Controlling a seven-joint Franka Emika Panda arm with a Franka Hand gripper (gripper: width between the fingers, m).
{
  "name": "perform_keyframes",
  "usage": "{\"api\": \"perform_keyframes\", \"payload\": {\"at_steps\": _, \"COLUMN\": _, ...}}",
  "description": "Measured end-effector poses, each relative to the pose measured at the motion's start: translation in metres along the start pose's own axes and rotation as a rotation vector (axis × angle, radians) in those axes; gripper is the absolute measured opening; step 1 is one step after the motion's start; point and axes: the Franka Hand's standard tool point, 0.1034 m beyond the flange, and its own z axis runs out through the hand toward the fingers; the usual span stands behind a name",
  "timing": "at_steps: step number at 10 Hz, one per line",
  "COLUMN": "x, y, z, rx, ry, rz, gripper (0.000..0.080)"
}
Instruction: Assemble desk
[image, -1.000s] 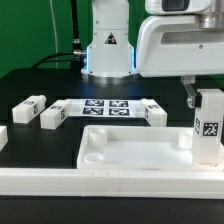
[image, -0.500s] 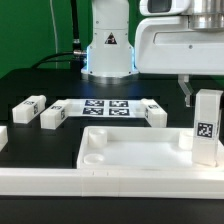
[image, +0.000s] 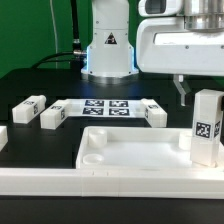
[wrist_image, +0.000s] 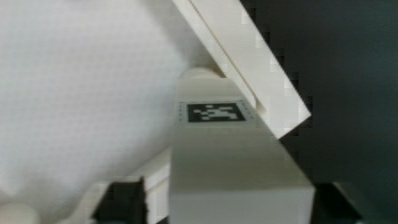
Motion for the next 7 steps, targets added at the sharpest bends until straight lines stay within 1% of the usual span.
{"api": "perform_keyframes", "payload": {"at_steps": 1, "x": -0.0008, "y": 0.0002, "z": 0.0, "rx": -0.006, "ry": -0.009, "rz": -0.032, "gripper": 0.0544}}
{"api": "perform_keyframes", "payload": {"at_steps": 2, "x": -0.0012, "y": 0.0001, "z": 0.0001, "rx": -0.011, "ry": -0.015, "rz": -0.059, "gripper": 0.062}}
{"api": "perform_keyframes", "payload": {"at_steps": 3, "x": -0.002, "y": -0.0007, "z": 0.0005, "rx": -0.014, "ry": -0.014, "rz": -0.188, "gripper": 0.0642}}
{"api": "perform_keyframes", "payload": {"at_steps": 6, "x": -0.0083, "y": -0.0064, "z": 0.0016, "rx": -0.024, "ry": -0.012, "rz": -0.472, "gripper": 0.0649}}
{"api": "perform_keyframes", "payload": {"at_steps": 7, "x": -0.0087, "y": -0.0066, "z": 0.0016, "rx": -0.024, "ry": -0.015, "rz": -0.569, "gripper": 0.0649}}
